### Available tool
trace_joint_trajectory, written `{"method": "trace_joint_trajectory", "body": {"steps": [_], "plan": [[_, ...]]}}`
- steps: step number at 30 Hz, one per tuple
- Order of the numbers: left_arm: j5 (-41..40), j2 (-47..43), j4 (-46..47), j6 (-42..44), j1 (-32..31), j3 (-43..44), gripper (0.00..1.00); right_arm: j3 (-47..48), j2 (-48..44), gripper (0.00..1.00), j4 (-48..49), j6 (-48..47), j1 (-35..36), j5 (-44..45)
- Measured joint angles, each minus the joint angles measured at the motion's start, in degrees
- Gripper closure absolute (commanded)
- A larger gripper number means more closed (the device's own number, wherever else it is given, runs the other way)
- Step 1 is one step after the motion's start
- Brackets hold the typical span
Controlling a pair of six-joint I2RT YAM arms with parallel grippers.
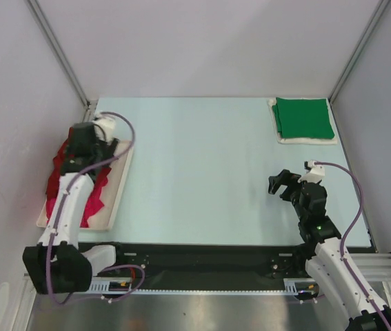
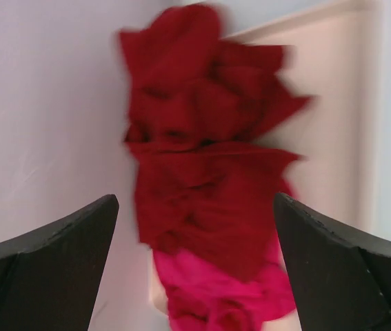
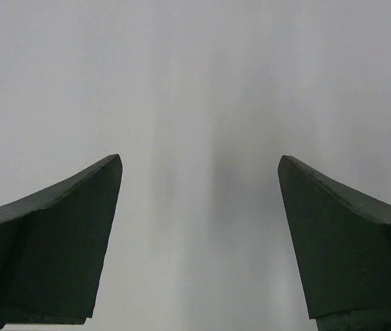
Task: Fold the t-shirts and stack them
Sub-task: Grab the tshirt from the pile
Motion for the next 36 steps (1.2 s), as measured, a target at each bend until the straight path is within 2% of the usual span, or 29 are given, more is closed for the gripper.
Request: {"method": "trace_joint_trajectory", "body": {"steps": [3,6,7,12,14,15,16,18,19,25,31,34,36], "plan": [[1.4,4.5,-1.4,1.0,14.0,6.7,0.00,0.0,0.0,0.00,0.0,0.0,0.0,0.0],[2.7,9.7,-3.2,1.9,21.9,8.9,0.05,0.0,0.4,0.00,0.0,0.0,0.1,0.0],[3.7,12.2,-3.9,2.1,22.9,9.0,0.08,0.0,0.7,0.00,0.0,0.0,0.1,0.0],[9.6,25.9,-6.1,3.0,23.3,9.3,0.11,0.4,3.2,0.00,0.1,-0.4,0.1,0.0],[10.5,30.2,-6.3,2.5,23.3,10.4,0.19,0.8,4.4,0.00,0.0,-0.6,0.1,0.0],[11.0,31.7,-6.2,2.2,23.3,11.3,0.26,1.1,4.7,0.00,-0.2,-0.9,0.1,0.0],[11.4,32.7,-6.1,1.6,23.3,12.1,0.48,1.4,4.8,0.00,-0.3,-1.0,0.1,0.0],[12.4,33.9,-5.3,0.5,23.3,13.7,0.76,1.9,4.7,0.00,-0.4,-1.4,0.1,0.1],[13.5,33.9,-5.0,0.1,23.3,14.3,0.99,2.2,4.4,0.00,-0.4,-1.5,0.1,0.3],[17.4,31.1,-4.0,-1.6,23.1,14.4,1.00,2.4,3.6,0.00,-0.4,-1.7,0.2,0.9],[18.0,19.7,-6.1,-1.6,22.2,14.4,1.00,2.4,4.8,0.00,-0.4,-1.7,0.2,0.9],[18.8,13.9,-9.0,-1.6,20.0,17.3,1.00,2.8,5.1,0.00,-0.5,-1.7,0.2,0.9],[19.2,10.2,-11.5,-1.6,16.0,20.6,1.00,3.5,5.1,0.00,-0.7,-1.6,0.3,0.6]]}}
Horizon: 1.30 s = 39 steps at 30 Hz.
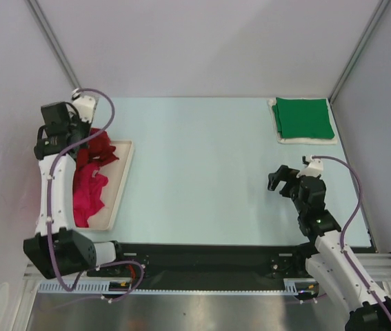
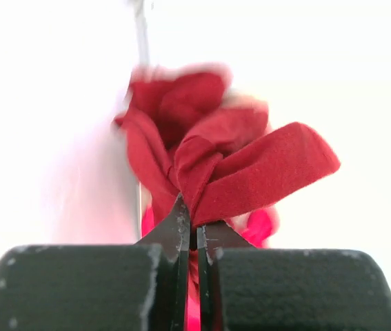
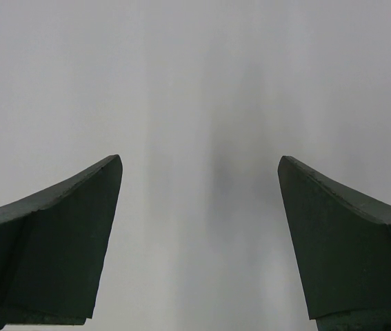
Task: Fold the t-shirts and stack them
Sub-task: Move the tshirt to the center of the board, then flatten the tshirt out
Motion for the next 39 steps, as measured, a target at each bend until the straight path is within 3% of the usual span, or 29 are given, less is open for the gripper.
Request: {"method": "trace_joint_trajectory", "body": {"steps": [2,8,13,17,20,23,24,26,27,30,34,39], "plan": [[0.7,-3.3,-2.0,0.0,-6.9,3.1,1.00,1.2,0.0,0.00,0.0,0.3,0.0,-0.8],[9.7,-11.2,-8.0,0.0,-37.1,8.3,0.99,6.9,0.0,0.00,-1.1,1.9,0.3,-5.5],[16.3,-11.2,-11.1,0.0,-49.1,6.9,0.98,10.8,0.8,0.00,-2.5,2.7,0.6,-9.2],[18.7,-5.6,-10.8,-0.3,-50.8,3.7,1.00,12.2,1.9,0.00,-4.4,3.0,0.6,-10.6],[19.9,3.6,-10.3,-0.5,-51.7,3.8,0.99,12.4,2.4,0.00,-5.7,3.1,0.6,-11.1],[22.1,12.0,-10.4,-0.4,-52.9,4.5,0.74,12.7,3.2,0.00,-7.0,3.5,0.6,-11.6],[22.6,14.4,-10.6,-0.2,-53.2,4.9,0.52,12.8,3.6,0.00,-7.3,3.7,0.6,-11.8],[23.9,18.0,-11.4,0.6,-53.8,6.4,0.34,12.9,4.2,0.00,-7.7,4.1,0.6,-12.4],[24.9,19.2,-12.0,1.1,-54.1,6.9,0.01,13.0,4.6,0.00,-7.9,4.2,0.6,-12.7],[28.6,19.3,-14.0,3.2,-54.3,6.8,0.00,13.4,6.0,0.01,-9.2,4.7,0.7,-13.5],[30.3,11.8,-12.2,5.1,-52.7,-0.1,0.00,13.6,8.7,0.05,-10.2,6.4,2.1,-15.6],[24.4,1.5,-5.5,3.3,-42.0,-10.3,0.00,13.6,14.5,0.11,-9.9,7.7,10.5,-15.0]]}}
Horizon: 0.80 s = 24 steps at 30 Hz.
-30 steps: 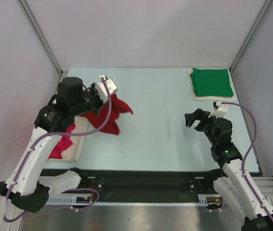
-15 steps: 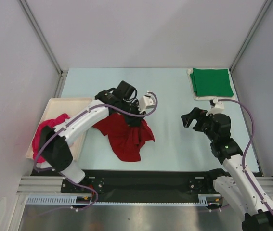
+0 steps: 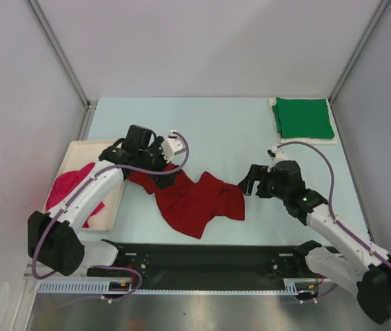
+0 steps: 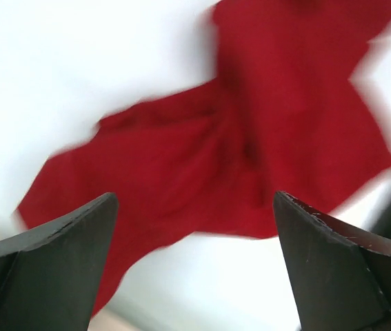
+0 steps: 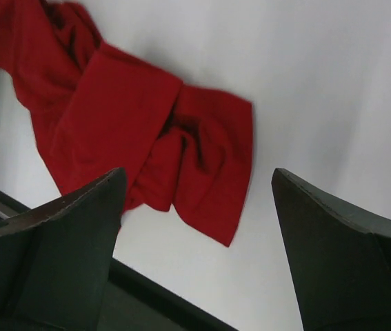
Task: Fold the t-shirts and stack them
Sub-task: Flatten the tshirt out
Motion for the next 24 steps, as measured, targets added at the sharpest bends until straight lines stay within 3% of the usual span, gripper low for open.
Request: {"method": "trace_joint_trajectory", "body": {"steps": [3,7,11,14,17,18,20,21,24], "plan": [[-9.2,0.3,7.0,-0.8,4.2,-6.0,0.00,0.6,7.8,0.20,-0.3,0.3,3.9,1.4],[-18.9,5.6,13.6,-0.7,4.1,-13.1,0.00,2.8,17.5,0.25,-1.7,0.5,5.5,3.7],[-22.2,9.4,16.9,-0.7,3.8,-14.3,0.00,4.5,23.8,0.29,-1.9,0.9,6.7,5.1],[-23.4,10.6,19.5,-0.7,2.5,-14.3,0.03,4.7,27.5,0.40,-1.2,1.6,7.8,5.6],[-23.7,12.4,21.2,-0.7,0.0,-14.3,0.35,5.6,30.2,0.53,0.7,2.3,8.3,5.6],[-23.7,13.0,21.4,-1.0,-0.5,-14.3,0.51,5.9,31.0,0.61,1.4,2.6,8.4,5.6],[-23.2,14.3,21.4,-0.9,-1.5,-14.3,0.66,6.0,32.5,0.73,2.3,3.1,8.4,5.3],[-22.9,14.5,21.3,-0.8,-1.7,-14.3,0.99,6.1,32.7,0.84,2.7,3.2,8.4,5.3],[-22.3,14.4,20.5,-0.9,-1.7,-14.0,1.00,6.1,32.8,1.00,2.5,3.7,8.3,5.2]]}}
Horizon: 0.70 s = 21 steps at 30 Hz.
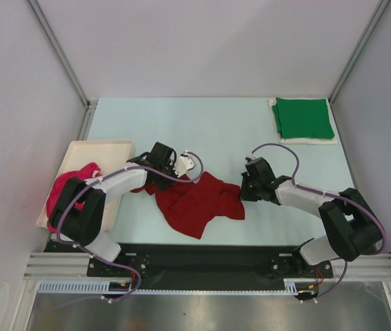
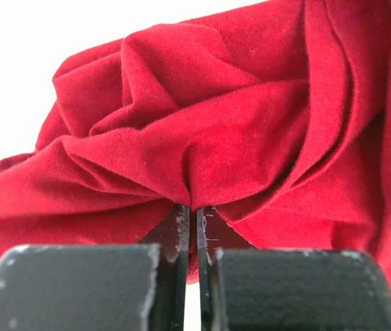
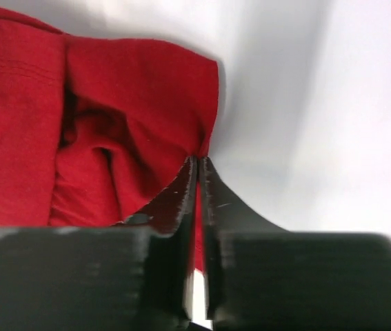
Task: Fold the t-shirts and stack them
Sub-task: Flatten the tshirt out
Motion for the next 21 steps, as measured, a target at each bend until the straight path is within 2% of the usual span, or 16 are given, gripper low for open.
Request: {"method": "trace_joint_trajectory", "body": {"steps": [4,9,14,21], "plan": [[0.5,-3.5,-3.9,-0.4,0.0,2.2,1.00,0.7,-2.9,1.00,-1.7,0.1,-1.4,-0.9],[0.6,-15.0,-10.3,-1.0,0.0,10.1,1.00,5.4,-15.9,1.00,-6.8,-0.9,-6.4,-1.4],[0.7,-27.5,-17.2,-1.0,0.0,22.7,1.00,15.9,-29.2,1.00,-13.4,-3.9,-10.1,0.0],[-0.9,-34.7,-26.4,-1.0,0.1,38.0,1.00,33.9,-39.1,1.00,-22.9,-9.0,-11.2,4.8]]}}
